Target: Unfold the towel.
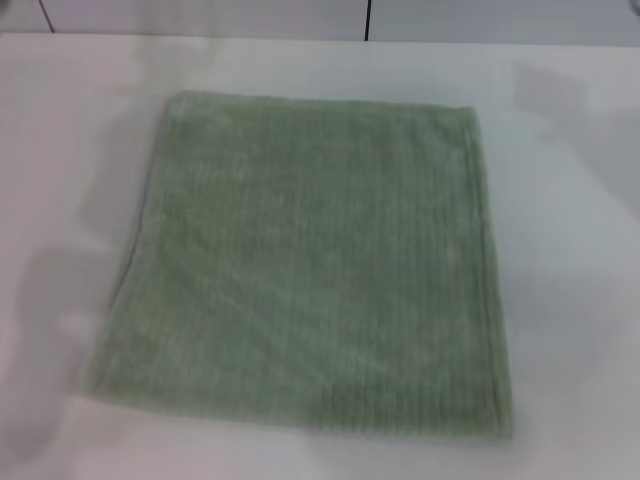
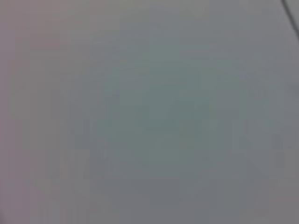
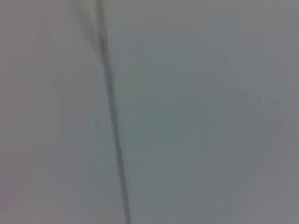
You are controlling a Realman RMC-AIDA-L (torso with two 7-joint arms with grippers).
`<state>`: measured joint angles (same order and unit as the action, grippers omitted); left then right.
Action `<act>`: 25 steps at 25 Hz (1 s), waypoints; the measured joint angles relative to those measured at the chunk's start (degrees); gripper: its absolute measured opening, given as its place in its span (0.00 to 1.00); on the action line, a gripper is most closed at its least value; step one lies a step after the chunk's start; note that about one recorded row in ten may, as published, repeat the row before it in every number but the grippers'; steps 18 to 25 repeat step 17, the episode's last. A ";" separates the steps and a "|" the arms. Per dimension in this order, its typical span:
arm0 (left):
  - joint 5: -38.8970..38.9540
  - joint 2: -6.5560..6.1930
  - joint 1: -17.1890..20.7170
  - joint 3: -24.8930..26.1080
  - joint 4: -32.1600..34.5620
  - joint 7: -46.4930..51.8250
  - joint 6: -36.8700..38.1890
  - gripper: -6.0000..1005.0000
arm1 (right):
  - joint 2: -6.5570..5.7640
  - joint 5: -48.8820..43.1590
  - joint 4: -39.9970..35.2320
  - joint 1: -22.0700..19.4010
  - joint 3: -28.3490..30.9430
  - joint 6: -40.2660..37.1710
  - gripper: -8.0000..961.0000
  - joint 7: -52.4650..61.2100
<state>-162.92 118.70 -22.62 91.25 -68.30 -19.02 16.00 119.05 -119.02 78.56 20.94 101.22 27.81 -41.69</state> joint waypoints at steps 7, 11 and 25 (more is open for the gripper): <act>3.81 -0.21 5.47 -2.83 18.48 8.50 33.55 0.81 | 0.48 52.11 -1.96 -14.10 -5.98 -9.10 0.01 -51.20; 3.81 -0.13 5.71 -3.88 24.41 11.27 39.15 0.85 | 0.68 81.22 -10.84 -16.94 -7.72 3.37 0.01 -85.59; 3.90 0.01 4.92 -4.76 36.16 15.00 44.52 0.85 | 0.73 112.27 -35.76 -13.26 -10.09 28.55 0.01 -123.76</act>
